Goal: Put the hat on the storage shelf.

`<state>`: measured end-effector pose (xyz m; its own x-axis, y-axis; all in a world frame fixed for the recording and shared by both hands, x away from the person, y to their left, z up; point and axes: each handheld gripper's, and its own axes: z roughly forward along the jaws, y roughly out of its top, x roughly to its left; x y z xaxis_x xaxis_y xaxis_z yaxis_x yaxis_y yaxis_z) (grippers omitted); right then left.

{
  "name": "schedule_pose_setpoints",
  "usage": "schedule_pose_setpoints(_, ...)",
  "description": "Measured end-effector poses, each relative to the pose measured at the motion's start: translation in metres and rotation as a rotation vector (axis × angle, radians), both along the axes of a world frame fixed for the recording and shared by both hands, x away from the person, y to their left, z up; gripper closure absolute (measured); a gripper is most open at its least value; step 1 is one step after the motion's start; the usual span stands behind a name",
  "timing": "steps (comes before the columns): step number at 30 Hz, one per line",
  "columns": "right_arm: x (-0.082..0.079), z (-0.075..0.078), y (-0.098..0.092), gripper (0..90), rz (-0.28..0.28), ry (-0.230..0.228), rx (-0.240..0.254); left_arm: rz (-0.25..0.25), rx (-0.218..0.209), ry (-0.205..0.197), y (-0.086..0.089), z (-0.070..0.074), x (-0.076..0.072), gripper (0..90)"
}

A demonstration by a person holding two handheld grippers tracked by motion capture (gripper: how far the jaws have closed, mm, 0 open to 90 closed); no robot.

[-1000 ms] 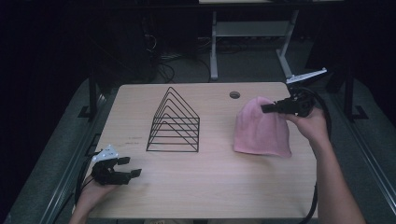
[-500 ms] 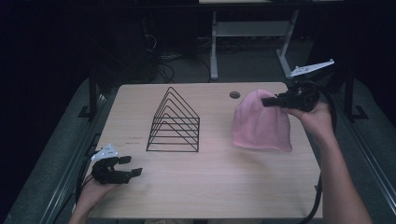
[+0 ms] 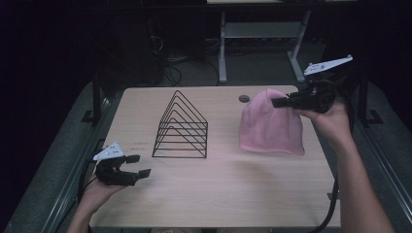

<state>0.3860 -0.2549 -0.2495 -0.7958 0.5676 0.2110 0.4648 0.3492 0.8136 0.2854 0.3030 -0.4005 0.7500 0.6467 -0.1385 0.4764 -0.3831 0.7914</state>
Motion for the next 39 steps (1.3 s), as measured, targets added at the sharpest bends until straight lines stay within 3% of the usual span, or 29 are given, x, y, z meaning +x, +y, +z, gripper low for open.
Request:
schedule_pose_setpoints(5, -0.007, 0.007, 0.006, 79.4, 0.021, -0.014, -0.004, -0.053, 0.011, -0.026, -0.008, 0.021, -0.001, 24.4)
schedule_pose_setpoints(13, -0.015, 0.024, 0.015, 79.4, 0.049, -0.042, 0.005, -0.118, -0.016, -0.048, -0.024, 0.047, 0.002, 24.4)
schedule_pose_setpoints(20, -0.019, 0.034, 0.024, 79.4, 0.079, -0.054, 0.017, -0.165, -0.010, -0.056, -0.041, 0.059, 0.007, 24.4)
schedule_pose_setpoints(26, -0.024, 0.043, 0.034, 79.4, 0.106, -0.072, 0.028, -0.210, -0.035, -0.070, -0.056, 0.069, 0.011, 24.4)
schedule_pose_setpoints(31, -0.026, 0.049, 0.044, 79.4, 0.130, -0.078, 0.023, -0.257, -0.032, -0.087, -0.077, 0.080, 0.017, 24.4)
schedule_pose_setpoints(39, -0.028, 0.055, 0.058, 79.4, 0.167, -0.089, 0.024, -0.296, -0.041, -0.082, -0.094, 0.089, 0.027, 24.5)
